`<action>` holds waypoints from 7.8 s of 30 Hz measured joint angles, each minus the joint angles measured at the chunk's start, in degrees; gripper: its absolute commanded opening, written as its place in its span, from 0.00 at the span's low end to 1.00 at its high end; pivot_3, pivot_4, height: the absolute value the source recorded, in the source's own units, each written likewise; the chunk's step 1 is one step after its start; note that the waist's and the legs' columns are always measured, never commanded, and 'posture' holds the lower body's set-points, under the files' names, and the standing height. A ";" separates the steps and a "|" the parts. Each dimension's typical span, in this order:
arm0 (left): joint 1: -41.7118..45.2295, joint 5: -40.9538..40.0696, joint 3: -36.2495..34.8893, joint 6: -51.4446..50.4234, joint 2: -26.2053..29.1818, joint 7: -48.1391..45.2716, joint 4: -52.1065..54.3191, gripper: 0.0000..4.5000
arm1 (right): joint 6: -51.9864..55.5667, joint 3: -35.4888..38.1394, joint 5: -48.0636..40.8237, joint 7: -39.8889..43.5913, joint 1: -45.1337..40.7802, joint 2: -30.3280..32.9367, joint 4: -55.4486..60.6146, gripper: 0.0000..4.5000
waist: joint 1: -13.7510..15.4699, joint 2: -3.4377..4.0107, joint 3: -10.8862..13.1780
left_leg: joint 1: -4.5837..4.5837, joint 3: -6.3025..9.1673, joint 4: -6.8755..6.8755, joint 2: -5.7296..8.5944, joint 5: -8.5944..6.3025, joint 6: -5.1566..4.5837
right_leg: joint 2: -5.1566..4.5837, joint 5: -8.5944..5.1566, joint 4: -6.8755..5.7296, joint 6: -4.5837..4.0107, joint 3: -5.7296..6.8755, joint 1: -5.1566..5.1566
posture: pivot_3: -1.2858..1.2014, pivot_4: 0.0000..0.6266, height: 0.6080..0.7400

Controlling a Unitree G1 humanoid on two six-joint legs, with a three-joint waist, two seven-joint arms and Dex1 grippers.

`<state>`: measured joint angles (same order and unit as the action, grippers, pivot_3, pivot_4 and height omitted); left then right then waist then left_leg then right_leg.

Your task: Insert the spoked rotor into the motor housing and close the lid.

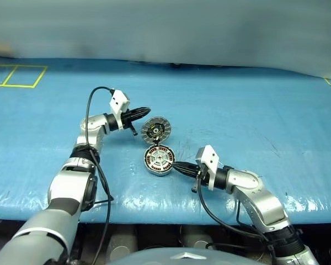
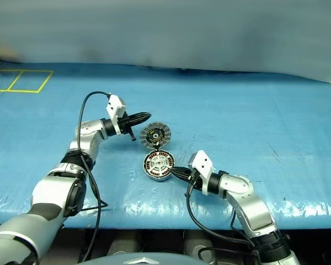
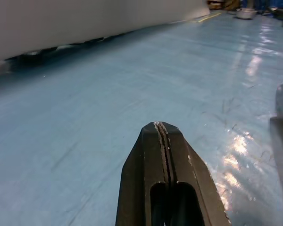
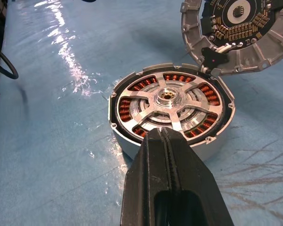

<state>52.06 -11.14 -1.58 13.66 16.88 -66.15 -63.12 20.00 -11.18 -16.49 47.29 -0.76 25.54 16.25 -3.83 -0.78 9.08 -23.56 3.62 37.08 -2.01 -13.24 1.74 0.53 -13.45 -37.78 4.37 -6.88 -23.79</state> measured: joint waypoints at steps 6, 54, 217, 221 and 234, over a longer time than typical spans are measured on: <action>2.44 0.83 1.32 -4.55 -1.02 -9.07 -1.68 0.00 | 0.05 2.20 -0.12 -1.62 1.35 1.01 0.57 0.00 | -0.12 -0.02 0.02 | 0.00 0.01 0.03 0.00 0.00 0.00 | 0.00 0.00 -0.02 0.00 0.00 0.01 | 0.52 0.24 1.00; -36.99 -5.31 3.19 -3.10 4.64 -2.34 48.36 0.00 | -4.74 0.13 2.65 -6.42 -7.15 -6.26 -7.81 0.22 | -0.10 0.04 0.02 | 0.29 -0.10 0.00 -0.08 0.00 -0.01 | -0.04 -0.02 -0.12 -0.07 -0.07 0.19 | 0.52 0.24 1.00; -50.06 -22.14 -1.52 -24.95 -3.90 17.12 54.17 0.13 | 35.27 22.75 -35.94 -21.14 -5.59 -22.03 -11.00 0.27 | -0.55 0.20 0.00 | -0.06 -0.09 -0.12 -0.07 -0.02 0.00 | -0.05 -0.18 0.05 -0.27 -0.06 -0.13 | 0.52 0.24 1.00; -48.96 -27.77 -5.58 -26.94 -7.87 18.77 54.27 0.43 | 33.46 24.11 -37.65 -20.12 -6.11 -22.35 -10.27 0.27 | -0.55 0.18 0.05 | -0.05 -0.05 -0.13 -0.10 -0.03 0.00 | 0.01 -0.17 0.03 -0.24 -0.03 -0.15 | 0.52 0.24 1.00; -47.41 -48.66 -9.25 -52.24 -8.87 17.11 56.52 0.99 | 33.20 23.81 -44.66 -20.02 -7.12 -23.82 -8.64 0.27 | -0.99 0.23 0.19 | -0.07 -0.04 -0.12 -0.09 -0.03 0.00 | 0.00 -0.18 0.03 -0.27 -0.02 -0.16 | 0.52 0.24 1.00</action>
<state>4.65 -59.80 -10.83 -38.57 8.02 -49.03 -6.61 53.20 12.63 -61.16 27.28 -7.88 1.73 7.61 -4.82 -0.55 9.27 -23.63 3.57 36.96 -2.10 -13.27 1.74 0.53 -13.63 -37.76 4.10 -6.90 -23.95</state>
